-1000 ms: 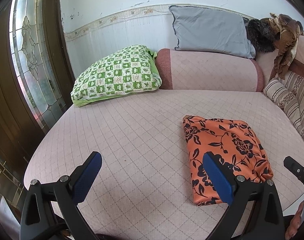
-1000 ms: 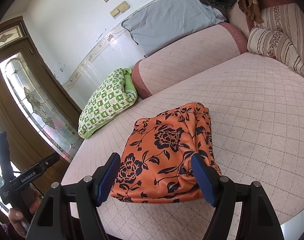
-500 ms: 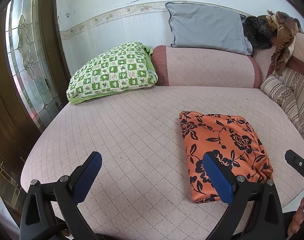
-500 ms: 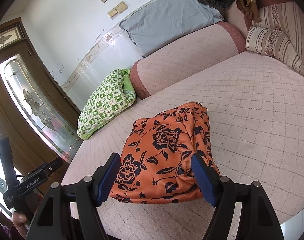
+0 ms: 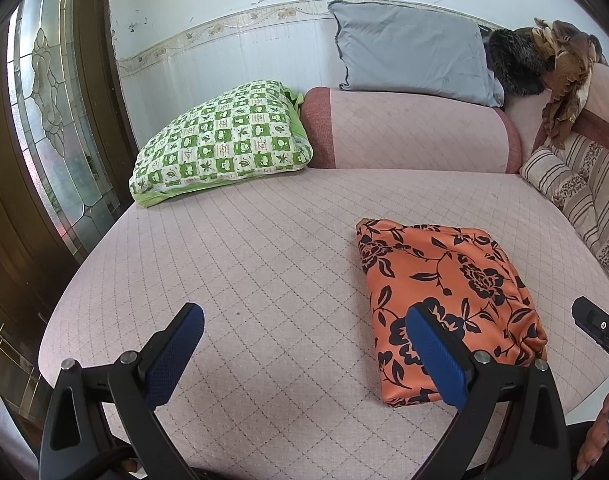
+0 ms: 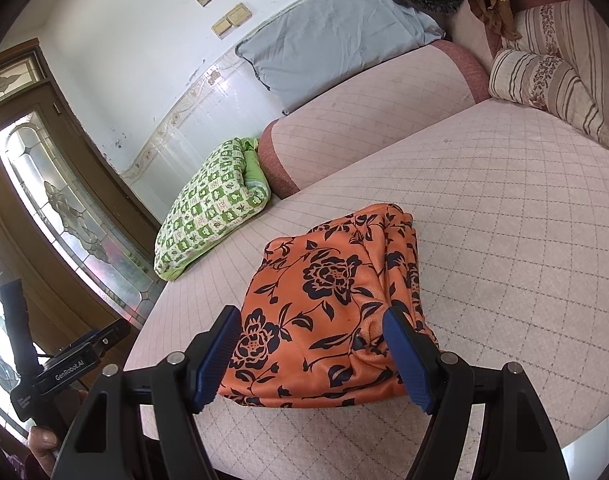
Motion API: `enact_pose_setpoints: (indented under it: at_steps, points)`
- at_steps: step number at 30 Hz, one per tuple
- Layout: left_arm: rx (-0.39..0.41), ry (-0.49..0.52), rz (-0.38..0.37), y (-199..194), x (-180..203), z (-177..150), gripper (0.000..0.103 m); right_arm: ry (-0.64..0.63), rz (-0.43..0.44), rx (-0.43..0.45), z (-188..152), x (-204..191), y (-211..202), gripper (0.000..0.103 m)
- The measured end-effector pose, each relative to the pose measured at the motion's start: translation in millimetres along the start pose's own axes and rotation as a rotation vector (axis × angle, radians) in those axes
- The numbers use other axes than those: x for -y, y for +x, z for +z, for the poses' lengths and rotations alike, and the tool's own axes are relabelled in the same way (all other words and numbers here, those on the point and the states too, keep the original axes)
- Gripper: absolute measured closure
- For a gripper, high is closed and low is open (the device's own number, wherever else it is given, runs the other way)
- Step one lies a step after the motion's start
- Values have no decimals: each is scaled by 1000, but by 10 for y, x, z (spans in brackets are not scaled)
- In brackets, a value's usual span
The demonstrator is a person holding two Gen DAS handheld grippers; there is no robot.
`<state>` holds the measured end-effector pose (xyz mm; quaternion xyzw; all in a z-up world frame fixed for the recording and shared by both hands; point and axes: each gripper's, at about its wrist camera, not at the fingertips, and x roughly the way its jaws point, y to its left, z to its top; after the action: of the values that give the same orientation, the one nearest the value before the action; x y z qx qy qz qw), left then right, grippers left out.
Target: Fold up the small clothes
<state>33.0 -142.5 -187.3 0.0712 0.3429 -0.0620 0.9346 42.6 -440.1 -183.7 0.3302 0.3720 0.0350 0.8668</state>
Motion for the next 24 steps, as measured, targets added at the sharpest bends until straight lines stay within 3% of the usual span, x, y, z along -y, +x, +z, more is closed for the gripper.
enact_pose_setpoints:
  at_steps: [24]
  points:
    - [-35,9,-3,151,17,-48,2,3,-5,-5,4,35,13,27]
